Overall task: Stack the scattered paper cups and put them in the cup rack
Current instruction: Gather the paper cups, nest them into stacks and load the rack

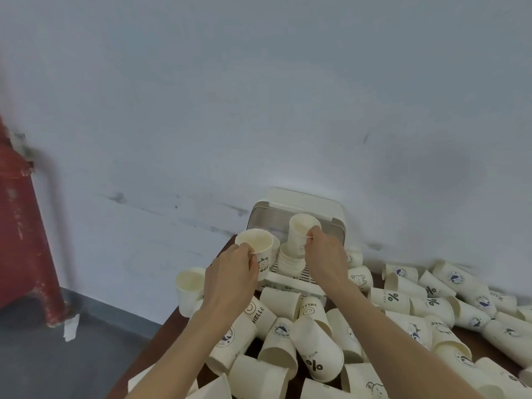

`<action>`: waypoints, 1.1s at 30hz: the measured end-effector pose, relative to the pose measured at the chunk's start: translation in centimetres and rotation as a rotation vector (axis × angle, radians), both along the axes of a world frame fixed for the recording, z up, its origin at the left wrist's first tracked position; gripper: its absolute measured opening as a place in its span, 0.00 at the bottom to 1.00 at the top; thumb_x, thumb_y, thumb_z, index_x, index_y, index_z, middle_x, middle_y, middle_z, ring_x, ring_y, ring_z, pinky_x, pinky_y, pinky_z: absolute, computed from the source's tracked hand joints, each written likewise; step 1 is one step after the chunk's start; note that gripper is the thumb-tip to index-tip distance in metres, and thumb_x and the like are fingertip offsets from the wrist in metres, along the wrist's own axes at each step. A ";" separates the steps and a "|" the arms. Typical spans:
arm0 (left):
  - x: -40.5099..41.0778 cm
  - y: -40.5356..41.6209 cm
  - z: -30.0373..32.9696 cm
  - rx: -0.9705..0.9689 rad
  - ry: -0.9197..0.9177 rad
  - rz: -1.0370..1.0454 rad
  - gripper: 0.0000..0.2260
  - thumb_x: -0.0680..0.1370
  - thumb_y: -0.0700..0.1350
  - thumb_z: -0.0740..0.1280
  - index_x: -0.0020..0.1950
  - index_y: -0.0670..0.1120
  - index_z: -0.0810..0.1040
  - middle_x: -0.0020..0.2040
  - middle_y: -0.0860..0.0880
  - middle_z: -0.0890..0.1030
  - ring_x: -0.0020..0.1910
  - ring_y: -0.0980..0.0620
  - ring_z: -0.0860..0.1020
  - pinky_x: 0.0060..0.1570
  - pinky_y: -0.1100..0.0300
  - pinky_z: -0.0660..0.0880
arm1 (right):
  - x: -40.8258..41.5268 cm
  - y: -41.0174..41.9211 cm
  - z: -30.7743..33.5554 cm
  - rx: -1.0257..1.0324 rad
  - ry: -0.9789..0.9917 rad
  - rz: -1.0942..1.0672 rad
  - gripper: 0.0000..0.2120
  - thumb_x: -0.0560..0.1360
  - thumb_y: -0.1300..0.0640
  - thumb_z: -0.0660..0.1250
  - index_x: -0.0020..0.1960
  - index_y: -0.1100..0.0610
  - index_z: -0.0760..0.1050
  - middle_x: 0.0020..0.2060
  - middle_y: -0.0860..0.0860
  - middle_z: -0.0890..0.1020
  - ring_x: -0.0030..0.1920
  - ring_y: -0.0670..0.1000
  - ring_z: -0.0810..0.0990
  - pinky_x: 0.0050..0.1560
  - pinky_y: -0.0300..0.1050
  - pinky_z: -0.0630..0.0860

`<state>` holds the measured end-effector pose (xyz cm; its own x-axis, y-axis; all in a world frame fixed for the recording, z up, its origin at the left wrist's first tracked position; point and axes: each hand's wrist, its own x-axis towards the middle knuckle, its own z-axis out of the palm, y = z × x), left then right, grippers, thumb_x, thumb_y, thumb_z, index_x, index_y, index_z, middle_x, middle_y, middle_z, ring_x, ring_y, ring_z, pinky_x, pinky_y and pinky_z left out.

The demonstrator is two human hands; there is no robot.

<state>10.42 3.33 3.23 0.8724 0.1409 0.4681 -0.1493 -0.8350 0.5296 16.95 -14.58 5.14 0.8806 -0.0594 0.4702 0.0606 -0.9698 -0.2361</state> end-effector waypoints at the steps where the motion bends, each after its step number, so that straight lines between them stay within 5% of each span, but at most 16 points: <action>1: 0.2 0.1 0.0 0.000 0.002 0.003 0.11 0.82 0.49 0.55 0.49 0.47 0.75 0.45 0.52 0.78 0.43 0.48 0.76 0.43 0.52 0.74 | 0.5 0.0 -0.2 -0.013 0.010 -0.001 0.08 0.79 0.60 0.56 0.54 0.59 0.71 0.41 0.55 0.80 0.41 0.58 0.78 0.37 0.49 0.71; 16: 3.8 -0.7 1.2 0.032 -0.029 -0.008 0.12 0.82 0.50 0.53 0.49 0.46 0.74 0.45 0.50 0.75 0.42 0.47 0.75 0.42 0.53 0.73 | 2.9 0.4 -4.4 -0.095 0.204 0.027 0.09 0.77 0.63 0.56 0.45 0.57 0.74 0.40 0.54 0.79 0.39 0.57 0.76 0.33 0.45 0.68; 21: 6.3 -1.5 1.8 0.084 -0.041 0.004 0.13 0.83 0.49 0.51 0.51 0.45 0.73 0.46 0.49 0.75 0.44 0.45 0.75 0.40 0.54 0.69 | 2.7 0.5 -5.2 -0.085 0.196 0.023 0.09 0.77 0.64 0.57 0.39 0.56 0.67 0.36 0.52 0.76 0.36 0.55 0.72 0.31 0.44 0.64; 26: 8.6 -1.6 0.5 0.098 -0.038 -0.008 0.14 0.84 0.49 0.51 0.54 0.45 0.74 0.48 0.48 0.75 0.39 0.49 0.71 0.38 0.56 0.66 | 2.1 0.8 -5.7 -0.052 0.214 0.051 0.09 0.77 0.64 0.55 0.52 0.57 0.73 0.47 0.54 0.79 0.45 0.55 0.74 0.37 0.45 0.66; 33: 10.2 -1.8 -1.1 0.165 -0.042 -0.028 0.13 0.84 0.47 0.51 0.53 0.45 0.73 0.47 0.49 0.74 0.38 0.49 0.70 0.35 0.57 0.65 | 1.3 1.1 -5.5 -0.058 0.241 0.044 0.09 0.77 0.64 0.56 0.56 0.59 0.68 0.50 0.55 0.76 0.42 0.54 0.67 0.38 0.45 0.64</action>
